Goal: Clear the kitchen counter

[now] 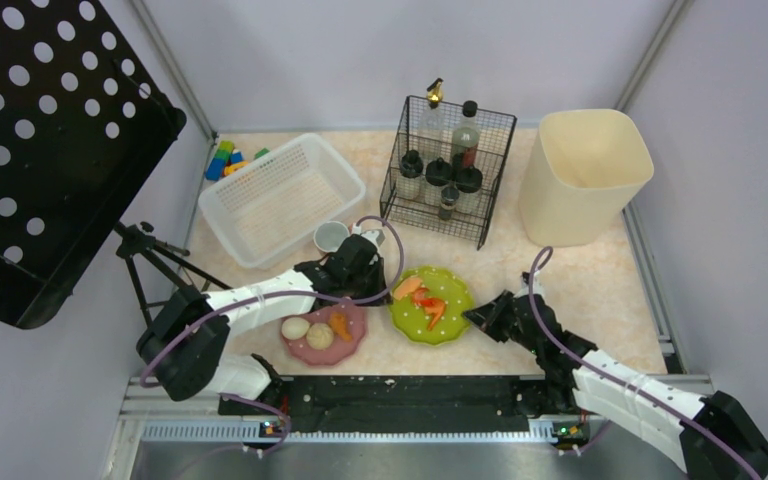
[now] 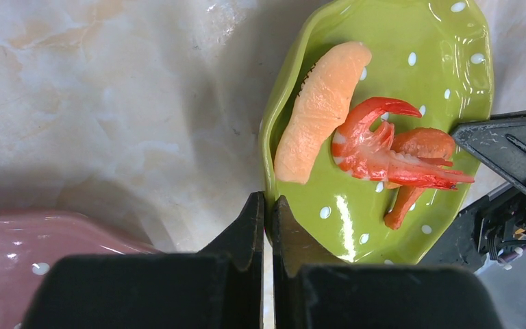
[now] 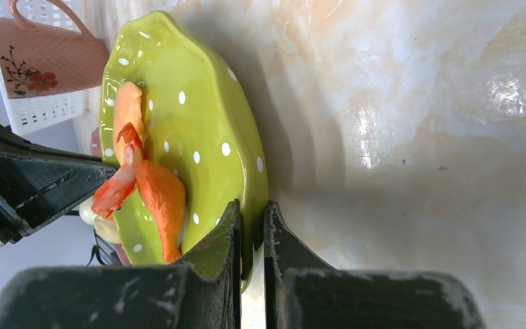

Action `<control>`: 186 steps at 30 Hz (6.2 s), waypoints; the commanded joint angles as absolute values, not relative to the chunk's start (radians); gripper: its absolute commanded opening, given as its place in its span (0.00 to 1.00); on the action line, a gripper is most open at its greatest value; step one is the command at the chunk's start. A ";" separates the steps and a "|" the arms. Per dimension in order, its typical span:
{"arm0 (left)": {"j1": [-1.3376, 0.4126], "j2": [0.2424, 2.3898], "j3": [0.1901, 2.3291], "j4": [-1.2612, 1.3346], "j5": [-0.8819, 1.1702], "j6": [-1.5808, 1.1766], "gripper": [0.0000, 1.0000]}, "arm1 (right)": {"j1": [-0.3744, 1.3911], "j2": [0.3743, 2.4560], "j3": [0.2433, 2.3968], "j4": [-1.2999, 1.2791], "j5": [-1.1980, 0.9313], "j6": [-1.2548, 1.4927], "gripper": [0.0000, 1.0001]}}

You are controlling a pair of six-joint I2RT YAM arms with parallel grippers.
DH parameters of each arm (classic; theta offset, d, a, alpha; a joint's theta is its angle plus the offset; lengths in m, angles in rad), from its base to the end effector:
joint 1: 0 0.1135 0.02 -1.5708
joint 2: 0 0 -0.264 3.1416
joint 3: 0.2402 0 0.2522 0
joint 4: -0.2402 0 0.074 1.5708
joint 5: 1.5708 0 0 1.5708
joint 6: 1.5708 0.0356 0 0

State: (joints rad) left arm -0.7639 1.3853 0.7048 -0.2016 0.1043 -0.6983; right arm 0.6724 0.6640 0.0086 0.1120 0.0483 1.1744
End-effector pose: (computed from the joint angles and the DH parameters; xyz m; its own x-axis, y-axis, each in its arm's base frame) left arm 0.1917 -0.1887 0.1810 -0.9001 -0.0232 -0.4351 0.2051 0.8584 -0.4702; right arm 0.1080 0.0838 0.1178 -0.7002 0.6202 -0.3535 0.1454 0.6087 0.7799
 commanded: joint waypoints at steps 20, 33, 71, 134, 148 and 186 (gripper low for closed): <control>-0.752 1.459 0.600 0.005 0.155 -0.714 0.00 | 0.663 0.566 0.080 -0.023 0.158 1.122 0.00; -0.773 1.559 0.550 0.127 0.156 -0.747 0.00 | 0.663 0.418 0.116 -0.261 0.204 1.082 0.04; -0.773 1.609 0.409 0.285 0.164 -0.794 0.00 | 0.663 0.650 -0.030 0.162 0.075 1.209 0.30; -0.772 0.920 0.827 -0.471 -0.126 -0.614 0.56 | 0.658 0.759 0.230 0.583 -0.060 1.406 0.00; -0.772 0.720 0.898 -0.604 -0.215 -0.583 0.98 | 0.621 0.856 0.479 0.524 -0.079 1.405 0.00; -0.772 0.722 0.829 -0.555 -0.143 -0.566 0.99 | -0.385 0.968 1.059 0.051 -0.488 1.365 0.00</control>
State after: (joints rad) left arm -0.7738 0.7292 0.8448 -0.6052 -0.1543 -0.5892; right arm -0.3317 0.9661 0.9318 -0.0849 -0.4034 1.3441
